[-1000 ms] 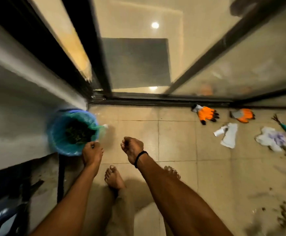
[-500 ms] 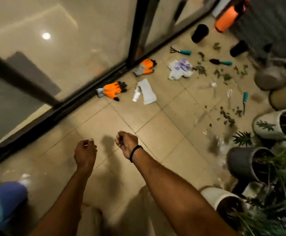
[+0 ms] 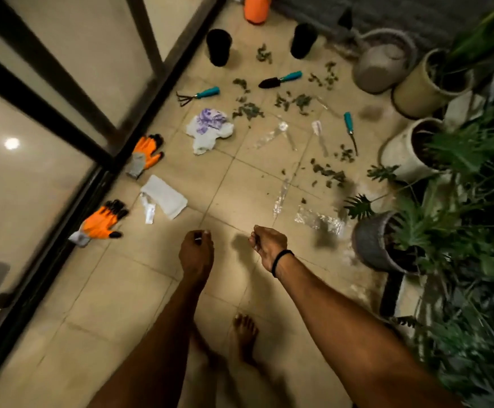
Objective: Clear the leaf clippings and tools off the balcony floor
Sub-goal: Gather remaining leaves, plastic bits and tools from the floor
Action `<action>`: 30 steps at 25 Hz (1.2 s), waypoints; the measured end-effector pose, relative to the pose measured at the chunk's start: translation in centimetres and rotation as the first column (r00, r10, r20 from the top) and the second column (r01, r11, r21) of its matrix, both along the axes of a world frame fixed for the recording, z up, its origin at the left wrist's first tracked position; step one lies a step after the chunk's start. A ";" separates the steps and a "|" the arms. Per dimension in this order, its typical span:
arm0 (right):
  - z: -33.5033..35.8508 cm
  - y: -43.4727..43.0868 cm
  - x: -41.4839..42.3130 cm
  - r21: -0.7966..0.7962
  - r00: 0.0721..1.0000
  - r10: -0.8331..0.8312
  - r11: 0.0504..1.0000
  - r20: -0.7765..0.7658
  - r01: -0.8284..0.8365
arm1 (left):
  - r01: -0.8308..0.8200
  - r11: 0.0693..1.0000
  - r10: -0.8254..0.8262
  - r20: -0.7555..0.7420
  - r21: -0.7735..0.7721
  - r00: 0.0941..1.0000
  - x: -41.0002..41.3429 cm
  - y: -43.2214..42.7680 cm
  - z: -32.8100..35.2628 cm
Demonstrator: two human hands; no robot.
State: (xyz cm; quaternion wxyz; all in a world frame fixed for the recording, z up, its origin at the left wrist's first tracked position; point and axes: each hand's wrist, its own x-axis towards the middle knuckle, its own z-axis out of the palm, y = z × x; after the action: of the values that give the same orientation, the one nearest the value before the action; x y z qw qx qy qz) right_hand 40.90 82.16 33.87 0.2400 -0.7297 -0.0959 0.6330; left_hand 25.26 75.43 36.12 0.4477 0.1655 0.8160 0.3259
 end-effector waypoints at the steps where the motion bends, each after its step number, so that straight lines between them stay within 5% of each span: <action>1: -0.8 1.5 1.9 0.000 0.999 -0.030 1.000 0.024 0.030 | 0.053 0.999 -0.053 -0.006 -0.005 0.999 1.3 2.0 -0.5; 9: -9.0 13.0 13.8 -0.067 0.943 -0.239 0.963 0.230 0.261 | 0.458 0.883 -0.464 -0.043 -0.099 0.885 11.2 17.4 -8.1; 14: -19.2 18.8 17.9 -0.105 0.904 -0.161 0.970 0.396 0.219 | 0.649 0.741 -0.670 -0.118 -0.173 0.733 15.1 26.4 -15.2; 21: -25.7 21.3 17.9 -0.251 0.910 -0.125 0.938 0.396 0.238 | 0.711 0.654 -0.754 -0.150 -0.257 0.639 19.3 34.2 -21.7; 30: -37.0 25.4 19.2 -0.206 0.837 -0.086 0.951 0.541 0.230 | 0.738 0.612 -0.790 -0.184 -0.283 0.585 22.6 40.0 -37.1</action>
State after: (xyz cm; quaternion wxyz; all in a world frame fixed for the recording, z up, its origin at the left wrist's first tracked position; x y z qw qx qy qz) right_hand 60.11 107.57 -3.10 0.1576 -0.9053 -0.0121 0.3942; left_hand 47.90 115.45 -0.94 0.4319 0.5070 0.7459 -0.0007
